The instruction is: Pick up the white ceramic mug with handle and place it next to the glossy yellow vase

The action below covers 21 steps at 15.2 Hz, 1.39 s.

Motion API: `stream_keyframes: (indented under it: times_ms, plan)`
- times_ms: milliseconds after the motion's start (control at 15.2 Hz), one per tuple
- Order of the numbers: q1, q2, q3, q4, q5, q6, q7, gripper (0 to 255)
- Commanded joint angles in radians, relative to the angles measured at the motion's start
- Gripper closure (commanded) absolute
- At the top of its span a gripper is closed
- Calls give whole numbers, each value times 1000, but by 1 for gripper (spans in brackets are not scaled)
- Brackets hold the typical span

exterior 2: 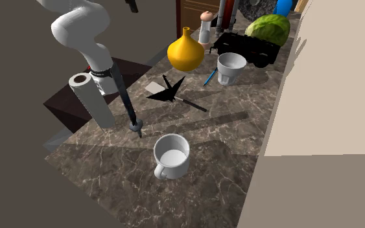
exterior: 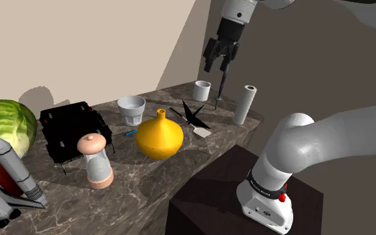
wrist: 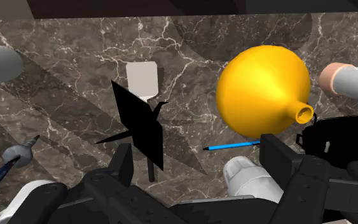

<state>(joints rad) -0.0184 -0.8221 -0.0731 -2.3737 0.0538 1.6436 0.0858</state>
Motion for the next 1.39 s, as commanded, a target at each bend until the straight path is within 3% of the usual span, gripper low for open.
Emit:
stream_keyframes:
  times_ms: [0, 726, 1320]
  plan:
    - [0, 0, 0, 0, 0, 0, 0, 0]
    - [-39, 315, -134, 47, -75, 247, -140, 0]
    - [-57, 628, -235, 193, -61, 398, -261, 0]
